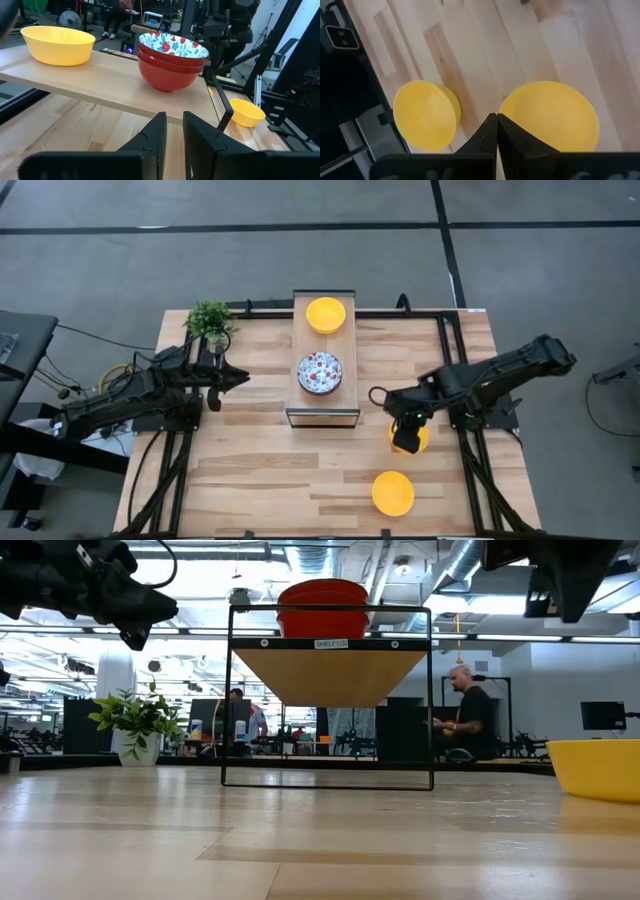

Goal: Pick & Place Mini bowls
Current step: Stack the top yellow bowl on the yellow bowl on the shelf

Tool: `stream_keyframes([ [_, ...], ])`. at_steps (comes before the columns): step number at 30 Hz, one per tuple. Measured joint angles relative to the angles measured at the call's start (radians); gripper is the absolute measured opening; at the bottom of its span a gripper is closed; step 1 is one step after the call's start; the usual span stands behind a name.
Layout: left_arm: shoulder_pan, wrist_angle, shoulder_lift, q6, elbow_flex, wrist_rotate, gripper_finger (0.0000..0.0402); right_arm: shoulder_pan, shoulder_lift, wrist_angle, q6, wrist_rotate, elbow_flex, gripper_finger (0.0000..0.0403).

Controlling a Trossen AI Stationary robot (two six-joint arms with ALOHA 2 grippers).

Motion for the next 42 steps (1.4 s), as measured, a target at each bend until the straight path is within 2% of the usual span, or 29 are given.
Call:
stream_keyframes([
  [11, 0.0, 0.0, 0.0, -0.003, 0.0, 0.0, 0.0062, -0.001, 0.119, -0.004, -0.011, -0.043, 0.0, 0.0],
  [21, 0.0, 0.0, 0.001, -0.005, 0.0, 0.0, 0.0062, 0.0, 0.132, 0.005, 0.008, -0.052, 0.0, 0.0005],
  [25, 0.0, 0.0, 0.001, -0.011, 0.0, 0.001, 0.0063, 0.002, 0.132, 0.008, 0.008, -0.052, 0.0, 0.003],
  [34, 0.0, 0.0, 0.001, -0.011, 0.0, 0.001, 0.0062, 0.037, 0.132, 0.008, 0.016, -0.039, 0.0, 0.0123],
  [42, 0.0, 0.0, 0.001, -0.011, 0.0, 0.001, 0.0063, 0.131, 0.132, 0.007, 0.058, 0.103, 0.0, 0.0161],
])
